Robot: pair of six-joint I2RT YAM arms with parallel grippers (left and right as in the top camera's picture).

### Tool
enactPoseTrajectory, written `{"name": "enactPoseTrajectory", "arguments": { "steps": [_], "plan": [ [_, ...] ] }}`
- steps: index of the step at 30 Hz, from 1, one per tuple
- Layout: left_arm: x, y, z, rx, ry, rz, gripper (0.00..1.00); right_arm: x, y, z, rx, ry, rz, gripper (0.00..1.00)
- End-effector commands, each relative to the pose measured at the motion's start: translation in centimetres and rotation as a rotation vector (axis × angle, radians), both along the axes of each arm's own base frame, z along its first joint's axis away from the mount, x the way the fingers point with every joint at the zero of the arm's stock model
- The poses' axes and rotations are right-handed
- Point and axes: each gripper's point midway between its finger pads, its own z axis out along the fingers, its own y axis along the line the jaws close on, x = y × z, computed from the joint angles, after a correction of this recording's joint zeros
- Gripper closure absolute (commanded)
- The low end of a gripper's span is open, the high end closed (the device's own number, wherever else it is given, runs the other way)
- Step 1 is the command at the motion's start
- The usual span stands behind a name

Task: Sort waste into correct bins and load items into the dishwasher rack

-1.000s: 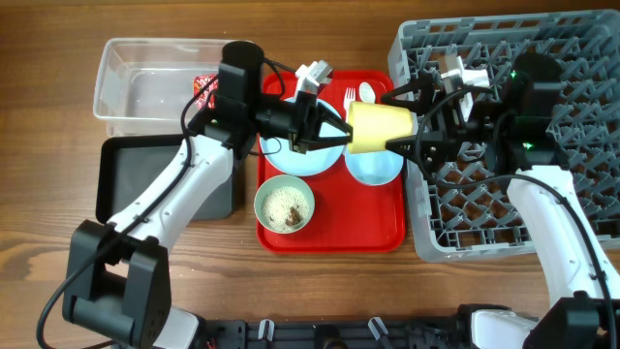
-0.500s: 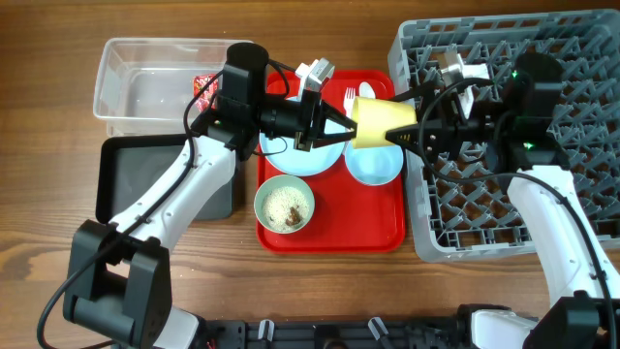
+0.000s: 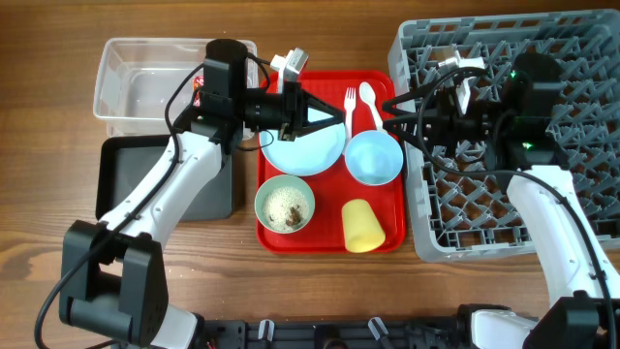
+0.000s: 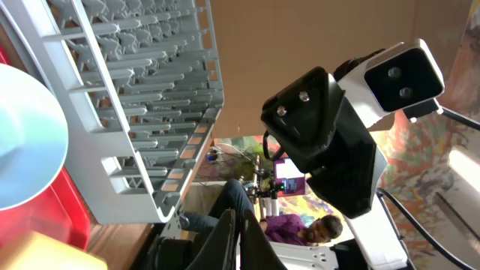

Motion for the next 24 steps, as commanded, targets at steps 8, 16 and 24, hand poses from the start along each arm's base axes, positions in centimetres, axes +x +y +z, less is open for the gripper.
{"name": "enactPoseTrajectory", "arguments": {
  "steps": [8, 16, 24],
  "plan": [
    [-1.5, 1.7, -10.1, 0.460, -0.130, 0.047, 0.54, 5.7, -2.1, -3.7, -0.136, 0.233, -0.395, 0.24],
    [-4.1, -1.0, -12.7, 0.811, -0.489, -0.045, 0.38, 6.2, -8.3, -8.8, -0.509, 0.378, -0.790, 0.17],
    [-7.8, -3.8, -14.0, 0.983, -0.808, -0.235, 0.35, 2.7, -17.1, -8.8, -0.713, 0.541, -1.250, 0.13]
  ]
}}
